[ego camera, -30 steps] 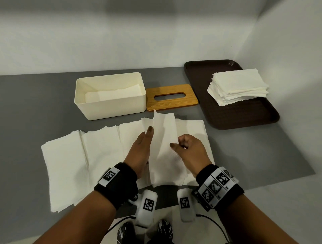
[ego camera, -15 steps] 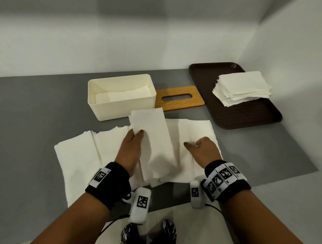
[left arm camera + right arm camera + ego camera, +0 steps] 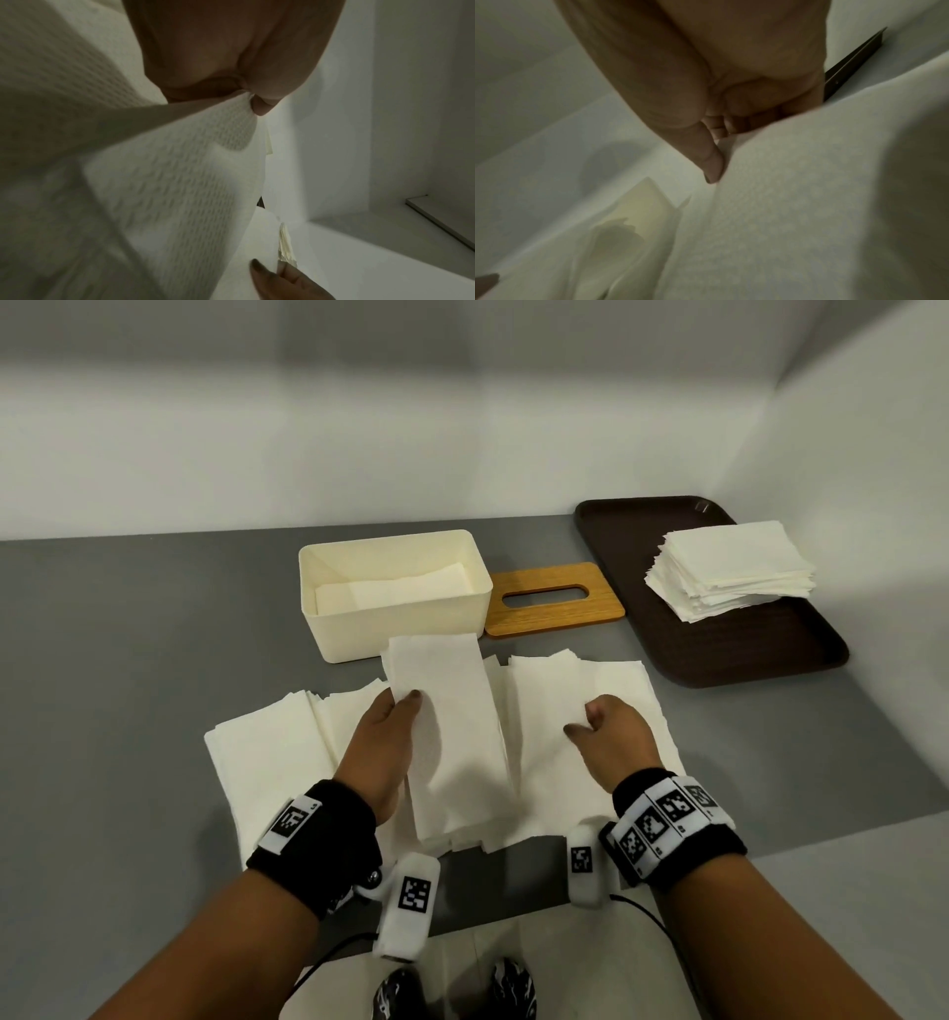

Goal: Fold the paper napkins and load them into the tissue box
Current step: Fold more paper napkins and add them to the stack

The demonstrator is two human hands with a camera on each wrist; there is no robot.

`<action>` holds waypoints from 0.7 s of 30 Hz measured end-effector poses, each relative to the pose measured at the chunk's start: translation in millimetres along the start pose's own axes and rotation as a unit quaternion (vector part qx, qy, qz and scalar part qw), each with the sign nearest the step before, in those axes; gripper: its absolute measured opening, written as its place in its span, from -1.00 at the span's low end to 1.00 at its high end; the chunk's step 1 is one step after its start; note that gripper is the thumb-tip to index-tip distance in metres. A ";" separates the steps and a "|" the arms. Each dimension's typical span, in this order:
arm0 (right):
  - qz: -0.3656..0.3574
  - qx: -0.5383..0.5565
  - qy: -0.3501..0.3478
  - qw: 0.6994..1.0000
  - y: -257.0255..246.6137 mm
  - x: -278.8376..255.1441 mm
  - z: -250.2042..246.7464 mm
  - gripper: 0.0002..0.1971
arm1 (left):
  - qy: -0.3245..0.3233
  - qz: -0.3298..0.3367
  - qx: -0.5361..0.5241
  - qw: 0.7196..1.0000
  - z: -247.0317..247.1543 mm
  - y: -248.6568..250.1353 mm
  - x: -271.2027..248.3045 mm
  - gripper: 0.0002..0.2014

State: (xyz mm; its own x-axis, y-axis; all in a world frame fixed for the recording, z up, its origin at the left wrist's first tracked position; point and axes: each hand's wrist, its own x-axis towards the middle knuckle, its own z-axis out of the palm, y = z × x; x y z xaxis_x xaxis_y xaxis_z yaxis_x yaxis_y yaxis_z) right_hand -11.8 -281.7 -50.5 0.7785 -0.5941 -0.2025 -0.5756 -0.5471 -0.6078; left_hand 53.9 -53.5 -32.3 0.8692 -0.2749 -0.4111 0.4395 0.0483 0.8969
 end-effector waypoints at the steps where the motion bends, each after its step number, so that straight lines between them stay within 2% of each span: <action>1: -0.015 0.025 0.013 1.000 -0.3 -1.6 -3.3 -0.80 | -0.001 -0.001 -0.002 1.000 -1.1 0.4 0.0 -0.75; 5: -0.065 0.195 0.039 0.978 -7.6 -11.8 -23.4 -0.94 | -0.011 0.000 -0.012 1.000 -3.7 1.6 -2.1 -0.71; 9: -0.077 0.346 -0.033 0.934 -33.6 -27.6 -36.4 -0.92 | -0.037 0.007 -0.027 0.999 1.0 5.1 -4.5 -0.69; 11: -0.082 0.347 -0.071 0.931 -44.7 -30.6 -29.0 -0.95 | -0.054 0.010 -0.036 0.998 6.0 6.7 -6.3 -0.73; 12: -0.087 0.324 -0.076 0.939 -49.4 -31.4 -22.8 -0.91 | -0.058 0.012 -0.040 0.997 8.5 6.9 -6.7 -0.73; 14: -0.093 0.270 -0.066 0.956 -56.7 -31.4 -8.5 -0.89 | -0.055 0.016 -0.043 0.997 13.3 7.5 -6.7 -0.65; 17: -0.093 0.252 -0.035 0.963 -64.6 -31.1 7.5 -0.91 | -0.043 0.027 -0.058 0.997 19.7 8.4 -7.5 -0.49; 19: -0.101 0.240 -0.029 0.965 -67.2 -32.8 11.6 -0.90 | -0.041 0.050 -0.047 0.997 22.6 6.1 -6.4 -0.56; 21: -0.106 0.215 -0.019 0.971 -68.7 -34.4 11.5 -0.86 | -0.039 0.072 -0.028 0.996 24.4 5.3 -6.7 -0.75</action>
State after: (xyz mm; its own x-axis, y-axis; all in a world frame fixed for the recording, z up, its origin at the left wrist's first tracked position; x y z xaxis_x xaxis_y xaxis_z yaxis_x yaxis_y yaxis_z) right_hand 3.8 -216.9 -10.6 0.8811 -0.4690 -0.0606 -0.2504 -0.3538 -0.9012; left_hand 44.9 -74.8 -20.8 0.9046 -0.3349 -0.2637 0.3263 0.1461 0.9339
